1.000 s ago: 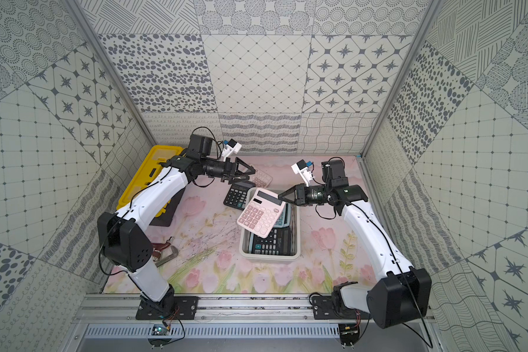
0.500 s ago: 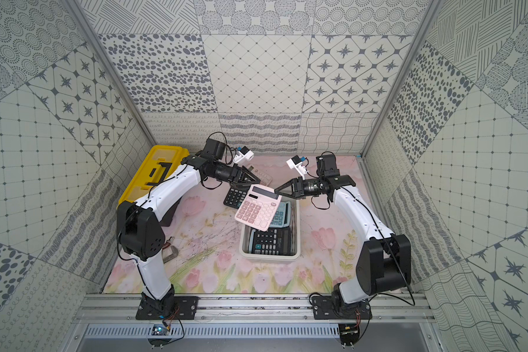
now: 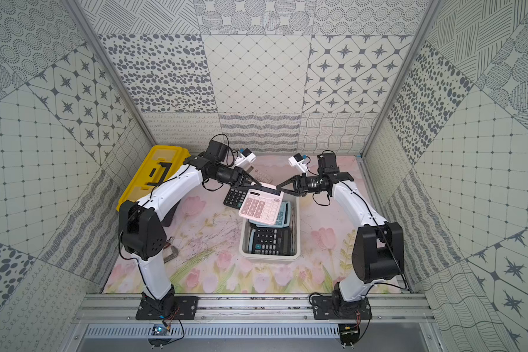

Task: Put the calculator in the storage box
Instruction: Pick up the calculator from the center of the board.

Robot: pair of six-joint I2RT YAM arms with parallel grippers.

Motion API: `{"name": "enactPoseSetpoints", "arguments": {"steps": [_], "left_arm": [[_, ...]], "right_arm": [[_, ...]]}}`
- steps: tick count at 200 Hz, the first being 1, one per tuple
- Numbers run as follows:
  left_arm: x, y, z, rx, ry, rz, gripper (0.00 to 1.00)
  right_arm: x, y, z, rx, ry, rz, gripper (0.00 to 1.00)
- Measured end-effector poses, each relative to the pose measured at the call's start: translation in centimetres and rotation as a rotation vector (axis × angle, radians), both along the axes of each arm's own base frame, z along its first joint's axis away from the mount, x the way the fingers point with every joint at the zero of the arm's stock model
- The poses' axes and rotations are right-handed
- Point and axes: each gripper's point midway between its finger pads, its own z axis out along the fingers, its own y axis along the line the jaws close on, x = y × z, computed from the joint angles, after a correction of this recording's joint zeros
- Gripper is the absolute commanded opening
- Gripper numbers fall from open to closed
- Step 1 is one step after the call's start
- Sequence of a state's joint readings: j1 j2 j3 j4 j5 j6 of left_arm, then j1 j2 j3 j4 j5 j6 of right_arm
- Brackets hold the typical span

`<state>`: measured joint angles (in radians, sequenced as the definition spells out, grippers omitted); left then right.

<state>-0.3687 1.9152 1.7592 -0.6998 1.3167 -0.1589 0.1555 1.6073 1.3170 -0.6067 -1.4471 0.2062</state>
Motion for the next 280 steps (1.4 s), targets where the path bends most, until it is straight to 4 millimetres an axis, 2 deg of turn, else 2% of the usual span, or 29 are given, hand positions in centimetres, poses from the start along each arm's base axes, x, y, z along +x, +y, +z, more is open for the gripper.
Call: {"name": "enactPoseSetpoints", "arguments": {"steps": [25, 31, 40, 44, 50, 64, 75, 110, 144, 177, 220, 280], "left_arm": [[0.0, 0.0, 0.1, -0.002, -0.008, 0.000, 0.00], [0.0, 0.0, 0.1, -0.001, -0.009, 0.000, 0.00], [0.0, 0.0, 0.1, -0.001, -0.008, 0.000, 0.00], [0.0, 0.0, 0.1, -0.001, -0.009, 0.000, 0.00], [0.0, 0.0, 0.2, -0.001, -0.008, 0.000, 0.00], [-0.1, 0.0, 0.4, 0.001, -0.004, 0.003, 0.00], [-0.2, 0.0, 0.6, 0.003, -0.003, 0.006, 0.00], [-0.3, 0.2, 1.1, 0.016, 0.006, 0.046, 0.00], [0.4, 0.8, 0.4, 0.067, 0.011, 0.161, 0.00], [1.3, 2.2, -1.1, 0.138, 0.013, 0.374, 0.00], [2.0, 5.5, -2.8, 0.180, 0.002, 0.734, 0.00], [2.6, 8.3, -1.8, 0.094, -0.036, 1.076, 0.00]], "right_arm": [[0.0, 0.0, 0.0, 0.004, 0.003, 0.003, 0.00], [0.0, 0.0, 0.0, 0.004, 0.005, 0.002, 0.08], [0.1, 0.0, 0.0, 0.003, 0.007, 0.000, 0.12], [0.2, 0.0, 0.0, 0.003, 0.010, -0.001, 0.17], [0.2, -0.1, 0.0, 0.002, 0.013, -0.003, 0.31], [0.6, -0.2, -0.2, -0.016, 0.018, -0.025, 0.46], [1.1, -0.4, -0.5, -0.032, 0.035, -0.050, 0.63], [2.4, -1.6, -1.9, -0.097, 0.086, -0.166, 0.96], [1.8, -2.7, -2.5, -0.118, 0.132, -0.295, 0.97], [1.3, -2.7, -1.5, -0.094, 0.144, -0.390, 0.97], [0.6, -1.2, -0.8, -0.077, 0.175, -0.467, 0.97], [-0.3, 1.3, -2.9, -0.067, 0.287, -0.524, 0.96]]}}
